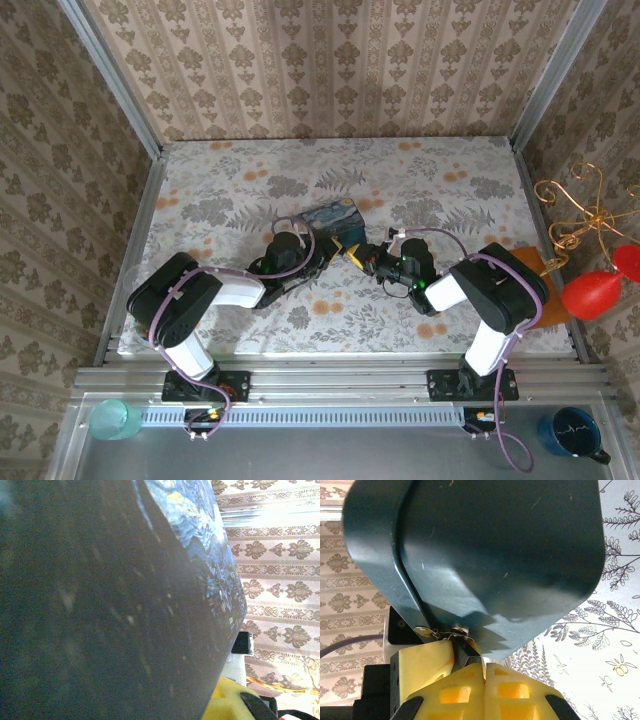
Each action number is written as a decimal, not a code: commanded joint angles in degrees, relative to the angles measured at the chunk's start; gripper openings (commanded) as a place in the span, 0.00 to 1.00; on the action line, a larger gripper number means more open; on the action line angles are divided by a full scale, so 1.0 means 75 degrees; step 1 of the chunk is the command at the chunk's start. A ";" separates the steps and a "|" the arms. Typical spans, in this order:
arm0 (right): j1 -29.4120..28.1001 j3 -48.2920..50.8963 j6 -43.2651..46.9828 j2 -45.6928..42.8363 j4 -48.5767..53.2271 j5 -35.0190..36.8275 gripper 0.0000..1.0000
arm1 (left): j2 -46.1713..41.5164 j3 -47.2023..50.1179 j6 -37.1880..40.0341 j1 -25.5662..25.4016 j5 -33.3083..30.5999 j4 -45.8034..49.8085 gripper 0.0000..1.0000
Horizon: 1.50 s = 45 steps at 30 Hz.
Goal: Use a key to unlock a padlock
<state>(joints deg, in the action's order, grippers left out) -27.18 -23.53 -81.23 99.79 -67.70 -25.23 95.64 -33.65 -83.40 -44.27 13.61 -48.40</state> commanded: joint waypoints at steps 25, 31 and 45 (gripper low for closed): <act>-0.0501 -0.1551 0.6311 -0.3652 0.8047 0.0378 0.61 | -0.2404 0.0843 0.0692 0.0080 -0.0240 0.2132 0.00; -0.0808 -0.1204 0.8545 -0.4986 0.8537 0.0932 0.59 | -0.2935 0.0847 0.1034 0.0312 -0.0293 0.2976 0.00; -0.3525 -0.0187 1.2467 -0.4958 0.6437 0.3848 0.50 | -0.3724 0.0807 0.1419 0.0132 -0.0610 0.4139 0.00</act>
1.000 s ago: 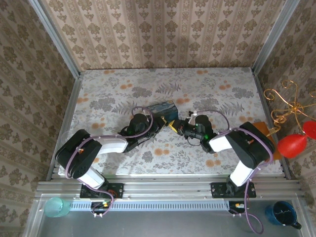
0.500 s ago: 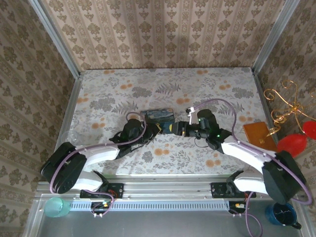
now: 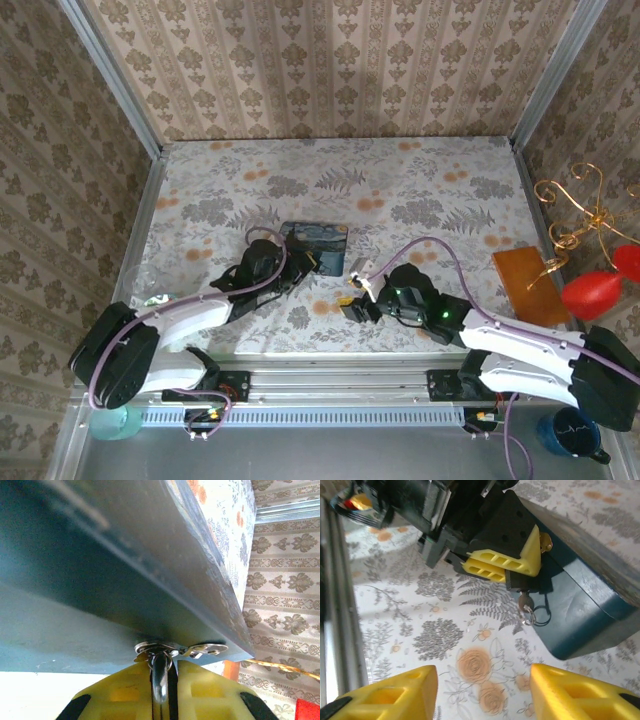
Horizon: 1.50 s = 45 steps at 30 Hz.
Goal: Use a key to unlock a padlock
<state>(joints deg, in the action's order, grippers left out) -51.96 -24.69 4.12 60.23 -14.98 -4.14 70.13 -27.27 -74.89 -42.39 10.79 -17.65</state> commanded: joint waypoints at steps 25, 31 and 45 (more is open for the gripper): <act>-0.0957 -0.0636 0.1450 0.3168 -0.2696 0.2691 0.34 | -0.0679 0.0559 0.0001 -0.0515 -0.0360 -0.0400 0.00; -0.1095 -0.0762 0.1338 0.3516 -0.2811 0.3058 0.33 | -0.0655 0.0564 0.0008 -0.0529 -0.0341 -0.0418 0.00; -0.1274 -0.0957 0.1055 0.4013 -0.3212 0.3625 0.24 | -0.0579 0.0531 0.0031 -0.0442 -0.0207 -0.0407 0.00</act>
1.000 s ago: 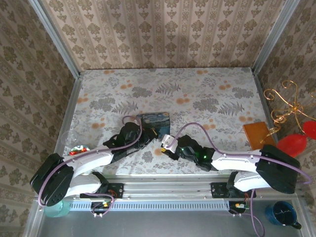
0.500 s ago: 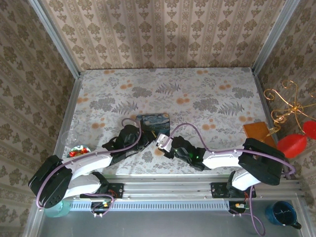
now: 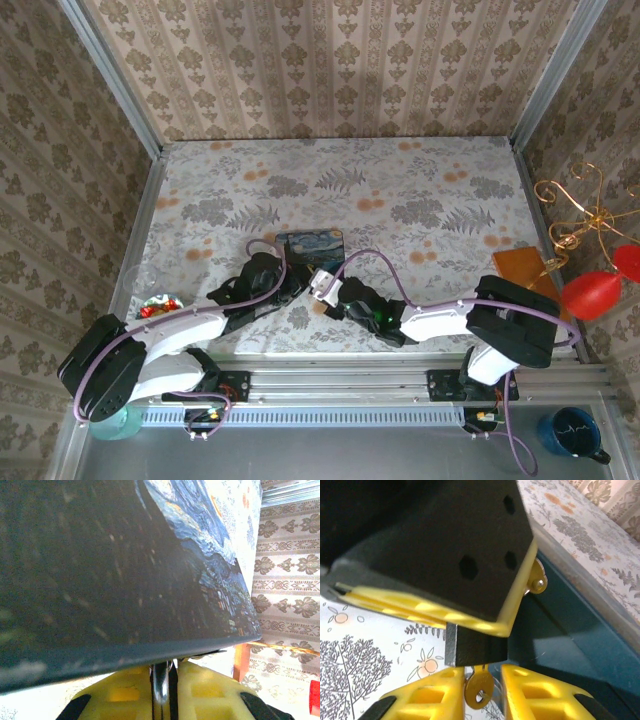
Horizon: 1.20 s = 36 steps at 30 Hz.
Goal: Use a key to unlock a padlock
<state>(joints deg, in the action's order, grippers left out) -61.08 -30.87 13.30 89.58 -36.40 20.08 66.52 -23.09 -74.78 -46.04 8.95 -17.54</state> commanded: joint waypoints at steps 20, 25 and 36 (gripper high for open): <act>-0.0176 -0.0116 -0.1261 0.0130 -0.0506 0.0336 0.16 | 0.0237 -0.0102 0.0133 0.0126 0.0170 -0.0644 0.00; -0.0165 -0.0017 -0.2928 -0.0005 -0.0595 -0.0354 0.15 | 0.0547 -0.0222 0.0218 0.0151 0.0248 -0.0762 0.00; 0.0535 0.0758 -0.6393 0.0389 -0.2614 -0.2618 0.12 | 0.1157 -0.0523 0.0460 0.0152 0.0365 -0.0814 0.00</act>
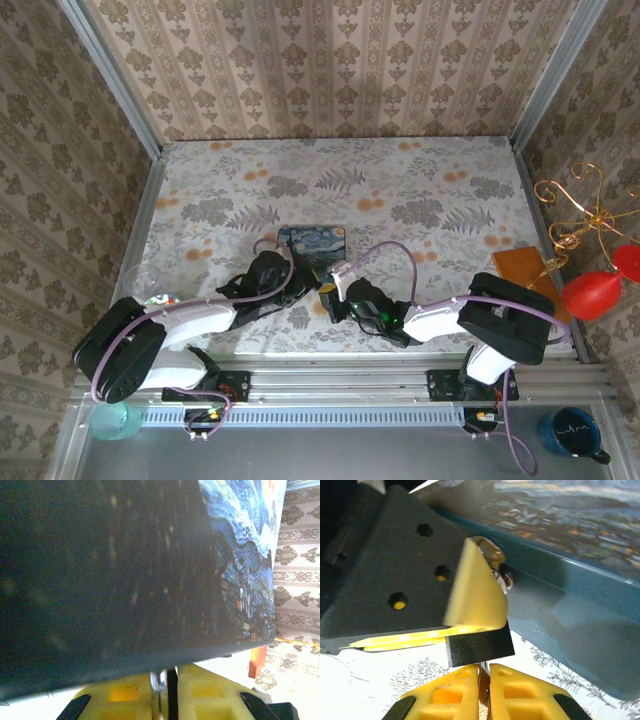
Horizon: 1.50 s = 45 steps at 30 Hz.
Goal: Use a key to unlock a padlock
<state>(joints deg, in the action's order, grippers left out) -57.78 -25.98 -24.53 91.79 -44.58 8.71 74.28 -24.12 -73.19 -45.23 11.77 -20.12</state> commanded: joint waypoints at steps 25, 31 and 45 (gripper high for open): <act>0.1184 0.0026 -0.0573 -0.2654 0.3370 -0.1113 0.49 | 0.1179 -0.1256 0.1583 -0.0091 -0.0702 0.1180 0.02; 0.1294 0.0029 -0.0778 -0.2554 0.3404 -0.1205 0.50 | 0.1507 -0.1360 0.1608 -0.0168 -0.0640 0.1211 0.20; 0.1293 -0.0180 -0.1307 -0.1851 0.2929 -0.1788 0.50 | -0.0864 -0.1125 0.2607 0.0214 -0.1835 0.3681 0.58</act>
<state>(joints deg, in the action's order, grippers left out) -48.25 -25.43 -32.84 76.66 -21.04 -2.72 71.72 -32.75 -57.89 -45.32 1.69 -0.23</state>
